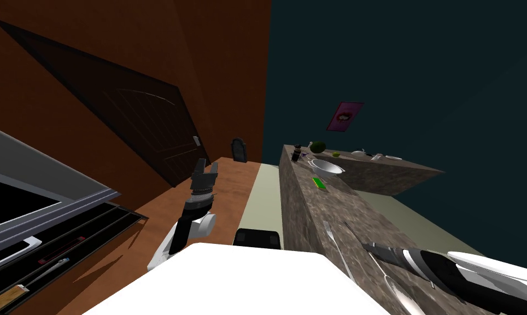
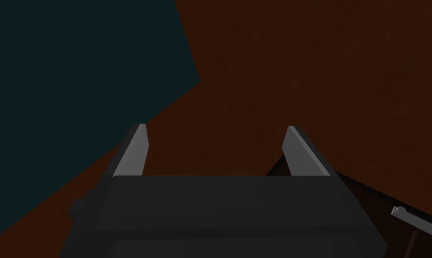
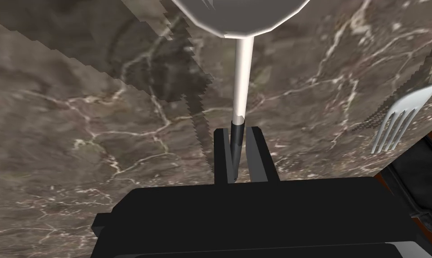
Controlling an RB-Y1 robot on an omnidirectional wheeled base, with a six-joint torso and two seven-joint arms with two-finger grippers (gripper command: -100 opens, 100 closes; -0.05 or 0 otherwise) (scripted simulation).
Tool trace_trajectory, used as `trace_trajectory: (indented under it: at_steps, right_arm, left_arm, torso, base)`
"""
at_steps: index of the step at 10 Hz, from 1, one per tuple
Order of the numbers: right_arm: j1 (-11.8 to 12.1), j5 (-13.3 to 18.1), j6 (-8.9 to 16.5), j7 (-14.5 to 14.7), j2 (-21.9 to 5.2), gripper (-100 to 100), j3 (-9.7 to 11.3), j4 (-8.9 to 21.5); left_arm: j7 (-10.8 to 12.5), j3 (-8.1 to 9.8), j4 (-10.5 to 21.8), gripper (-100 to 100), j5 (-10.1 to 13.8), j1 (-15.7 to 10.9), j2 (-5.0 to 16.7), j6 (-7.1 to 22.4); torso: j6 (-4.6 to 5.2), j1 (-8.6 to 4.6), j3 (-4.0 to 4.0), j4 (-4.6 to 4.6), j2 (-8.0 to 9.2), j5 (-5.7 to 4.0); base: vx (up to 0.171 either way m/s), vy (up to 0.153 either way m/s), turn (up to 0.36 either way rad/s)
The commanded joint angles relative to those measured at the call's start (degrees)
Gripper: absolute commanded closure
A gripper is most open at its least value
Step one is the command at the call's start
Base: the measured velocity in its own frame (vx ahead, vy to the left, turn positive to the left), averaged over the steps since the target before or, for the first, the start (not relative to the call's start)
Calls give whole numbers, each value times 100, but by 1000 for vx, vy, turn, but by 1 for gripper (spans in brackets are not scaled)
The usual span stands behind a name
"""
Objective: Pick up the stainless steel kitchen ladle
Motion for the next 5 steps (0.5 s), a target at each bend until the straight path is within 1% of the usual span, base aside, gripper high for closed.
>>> trace_trajectory:
  at_steps: [1,2,3,4,5]
  right_arm:
    - [0,0,0,0,0,0,0,0]
    - [-102,40,-115,-124,-172,100,22,-36]
    - [-118,12,-154,-157,-288,100,22,-97]
    - [-76,-7,-84,-95,-225,100,11,-104]
    - [-81,-5,-97,-111,-239,0,12,-105]
  left_arm:
    - [0,0,0,0,0,0,0,0]
    - [0,0,0,0,0,0,0,0]
    - [0,0,0,0,0,0,0,0]
    - [0,0,0,0,0,0,0,0]
    - [0,0,0,0,0,0,0,0]
  torso:
    - [0,0,0,0,0,0]
    - [0,0,0,0,0,0]
    - [4,2,5,2,9,5]
    - [5,1,11,4,19,4]
    - [2,1,8,3,14,0]
  base:
    - [0,0,0]
    - [-28,-2,-79]
    - [-48,-7,-94]
    - [-21,-5,-16]
    - [0,0,0]
